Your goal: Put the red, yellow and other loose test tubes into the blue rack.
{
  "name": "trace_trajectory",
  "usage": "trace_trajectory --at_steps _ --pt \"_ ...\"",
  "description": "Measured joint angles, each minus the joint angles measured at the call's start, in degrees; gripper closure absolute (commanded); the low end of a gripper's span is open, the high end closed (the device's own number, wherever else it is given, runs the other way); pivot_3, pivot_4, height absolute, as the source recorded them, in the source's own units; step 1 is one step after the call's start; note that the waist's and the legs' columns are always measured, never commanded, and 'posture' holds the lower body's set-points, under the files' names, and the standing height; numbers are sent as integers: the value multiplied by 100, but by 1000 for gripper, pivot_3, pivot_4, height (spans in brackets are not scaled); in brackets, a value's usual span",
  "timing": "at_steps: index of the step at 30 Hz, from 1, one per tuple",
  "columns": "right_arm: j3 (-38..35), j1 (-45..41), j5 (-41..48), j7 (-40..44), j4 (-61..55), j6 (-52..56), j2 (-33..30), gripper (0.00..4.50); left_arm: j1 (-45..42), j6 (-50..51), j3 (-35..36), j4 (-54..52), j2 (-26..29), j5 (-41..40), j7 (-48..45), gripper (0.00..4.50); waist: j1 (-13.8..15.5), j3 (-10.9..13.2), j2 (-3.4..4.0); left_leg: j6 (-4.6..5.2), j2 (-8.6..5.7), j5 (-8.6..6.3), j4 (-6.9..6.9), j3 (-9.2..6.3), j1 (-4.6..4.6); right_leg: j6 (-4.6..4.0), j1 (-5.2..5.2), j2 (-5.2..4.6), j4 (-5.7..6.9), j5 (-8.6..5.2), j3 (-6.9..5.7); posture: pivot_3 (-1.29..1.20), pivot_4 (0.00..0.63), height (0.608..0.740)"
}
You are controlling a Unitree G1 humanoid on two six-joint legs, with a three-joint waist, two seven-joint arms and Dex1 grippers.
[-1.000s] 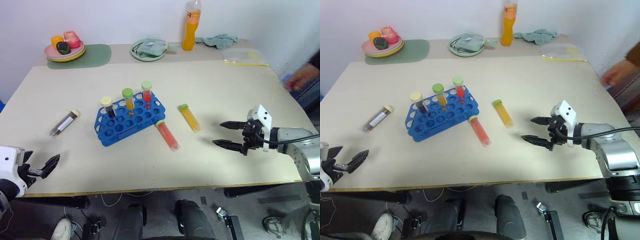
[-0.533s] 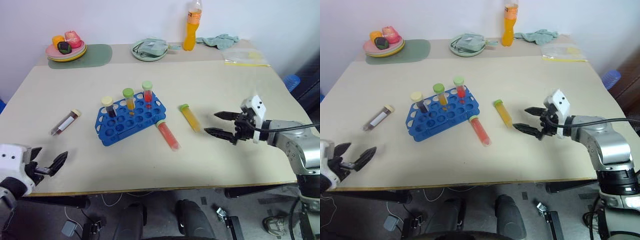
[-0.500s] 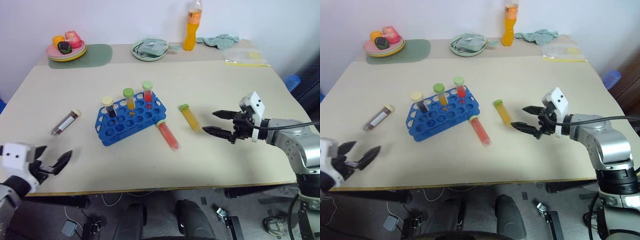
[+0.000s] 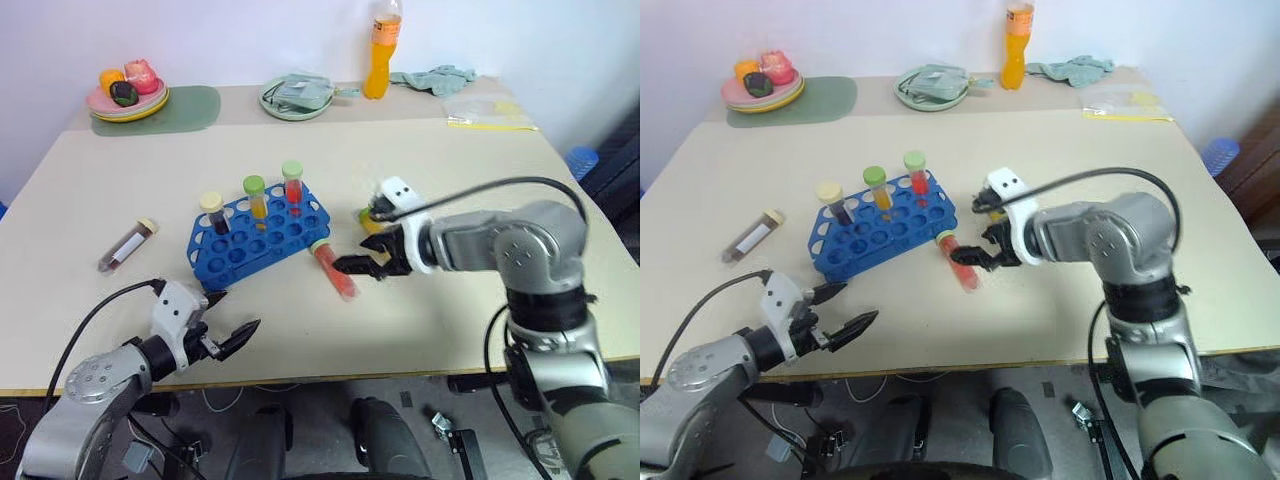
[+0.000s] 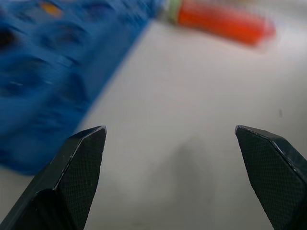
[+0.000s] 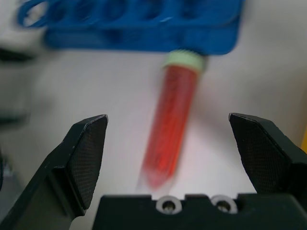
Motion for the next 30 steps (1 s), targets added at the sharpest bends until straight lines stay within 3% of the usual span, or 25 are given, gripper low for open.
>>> trace_trajectory --at_steps 11,14,17,20,25,28,30 --pt "137 -815 1334 -2903 2236 0 1230 0 255 -526 -242 -2 -174 376 82 64 -6 0 3 2 4 0 -5 10 -6 5 -7 7 3 2 -7 0 150 740" --pt "137 -815 1369 -3359 2423 0 1278 911 282 -526 -243 -70 -189 390 151 0 -8 0 3 2 2 0 -3 11 -9 5 -7 6 3 3 -6 0 150 740" --pt "162 -808 1420 -3623 2460 0 1277 2390 294 -525 -243 -118 -233 389 199 0 -24 -1 4 2 3 0 -3 11 -8 6 -7 10 4 3 -7 0 150 740" --pt "279 -802 1622 -3707 2437 0 1271 3722 311 -533 -243 -121 -246 399 230 0 -58 -1 4 3 5 0 -4 9 -5 6 -7 14 10 3 -8 0 150 740" --pt "583 -795 2538 -3442 1908 0 793 3763 417 -699 -205 -16 -254 398 201 0 -142 0 6 5 6 -1 -3 7 -6 8 -7 14 11 2 -8 0 150 740" --pt "632 -550 2809 -2476 602 -10 288 3763 463 -918 -120 224 -243 402 145 0 -139 1 7 11 7 -4 -4 1 -8 10 -7 17 9 1 -13 0 150 740" --pt "732 -352 2528 -1655 -370 -394 -29 3763 476 -1027 -70 364 -240 407 118 0 -140 0 5 13 10 -6 -3 -1 -8 11 -7 20 9 0 -15 0 150 740"
